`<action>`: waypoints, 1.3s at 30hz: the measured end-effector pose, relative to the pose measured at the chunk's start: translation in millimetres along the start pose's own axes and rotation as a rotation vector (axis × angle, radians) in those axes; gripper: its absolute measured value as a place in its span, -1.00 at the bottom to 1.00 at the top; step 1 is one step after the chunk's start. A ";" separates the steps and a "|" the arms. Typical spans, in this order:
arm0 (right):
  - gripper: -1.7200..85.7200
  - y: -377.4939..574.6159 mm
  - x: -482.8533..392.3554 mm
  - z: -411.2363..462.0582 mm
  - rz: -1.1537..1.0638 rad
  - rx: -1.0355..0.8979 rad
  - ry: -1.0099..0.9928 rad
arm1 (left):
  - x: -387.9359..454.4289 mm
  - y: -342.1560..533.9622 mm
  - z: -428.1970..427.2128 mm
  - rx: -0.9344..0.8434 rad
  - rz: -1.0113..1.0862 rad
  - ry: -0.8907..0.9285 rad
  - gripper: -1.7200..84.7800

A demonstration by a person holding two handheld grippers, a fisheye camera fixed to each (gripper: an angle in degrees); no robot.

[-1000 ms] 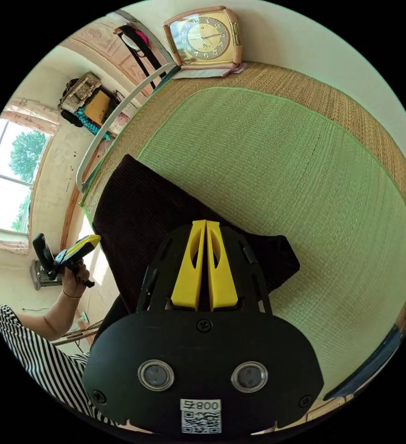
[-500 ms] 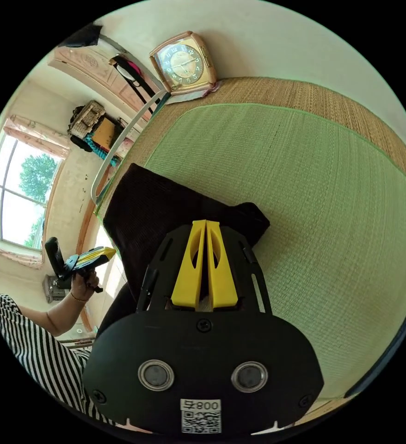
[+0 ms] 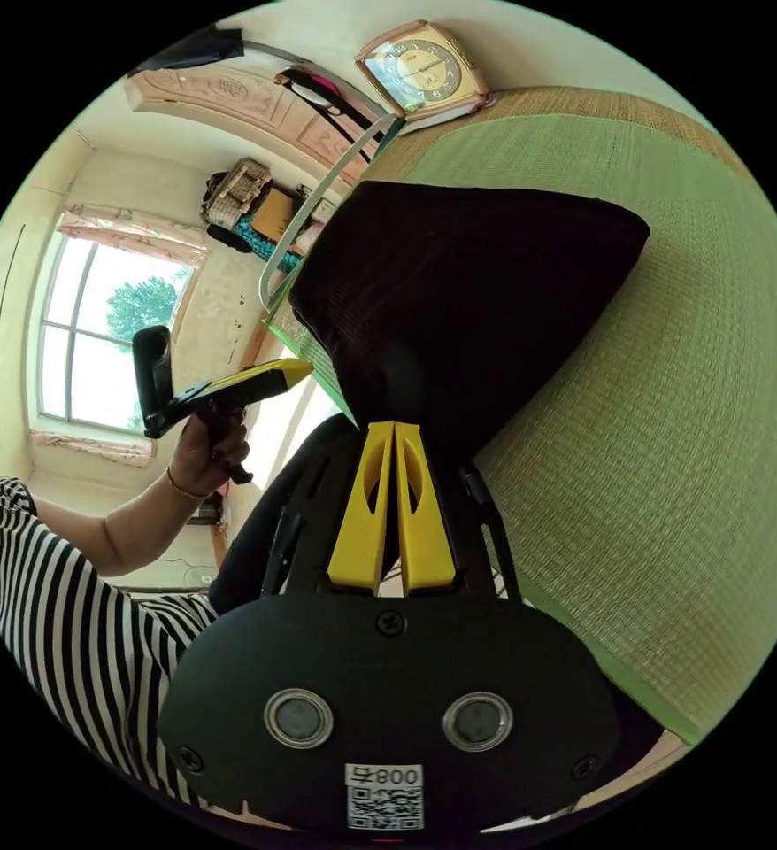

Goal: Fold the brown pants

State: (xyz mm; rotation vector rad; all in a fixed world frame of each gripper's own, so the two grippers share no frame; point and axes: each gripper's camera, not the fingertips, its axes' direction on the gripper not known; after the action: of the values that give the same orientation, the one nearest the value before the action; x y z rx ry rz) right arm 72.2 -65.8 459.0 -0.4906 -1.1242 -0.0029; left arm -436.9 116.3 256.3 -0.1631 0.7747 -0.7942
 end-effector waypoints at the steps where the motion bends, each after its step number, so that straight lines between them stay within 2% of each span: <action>1: -0.96 6.6 11.9 0.1 0.024 0.000 -0.045 | 5.1 2.7 11.1 -0.045 0.008 0.026 -0.91; 3: -0.95 13.4 28.5 -11.5 0.077 0.049 -0.137 | 9.6 4.4 31.0 -0.136 -0.002 0.063 -0.86; 5: -0.95 19.9 37.2 -26.0 0.084 0.059 -0.130 | 13.5 5.2 51.8 -0.212 -0.014 0.142 -0.81; 7: -0.94 26.0 46.3 -34.3 0.100 0.043 -0.135 | 14.9 3.1 60.5 -0.229 -0.021 0.161 -0.79; 12: -0.83 51.5 94.4 -59.9 0.268 0.144 -0.298 | 6.7 -8.5 80.7 -0.265 -0.058 0.207 -0.78; 15: -0.77 59.0 115.3 -65.4 0.333 0.144 -0.351 | -5.3 -9.2 84.6 -0.259 -0.093 0.186 -0.82; 19: -0.73 60.1 135.8 -67.7 0.390 0.148 -0.427 | -25.4 -5.4 78.5 -0.243 -0.131 0.252 -0.88; 25: -0.69 58.8 151.0 -65.7 0.446 0.149 -0.532 | -38.7 -4.4 56.5 -0.200 -0.106 0.270 -0.90; 32: -0.70 55.3 163.8 -61.3 0.509 0.189 -0.685 | -66.3 -5.1 33.6 -0.185 -0.104 0.290 -0.90; 39: -0.75 56.8 166.3 -67.7 0.518 0.167 -0.694 | -104.8 0.8 5.8 -0.156 -0.121 0.316 -0.88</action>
State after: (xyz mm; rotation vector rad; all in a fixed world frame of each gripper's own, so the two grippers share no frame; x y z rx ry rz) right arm 218.2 -0.6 558.5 -0.6418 -1.6215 0.7562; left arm -479.4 188.9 319.3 -0.2293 1.1346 -0.8862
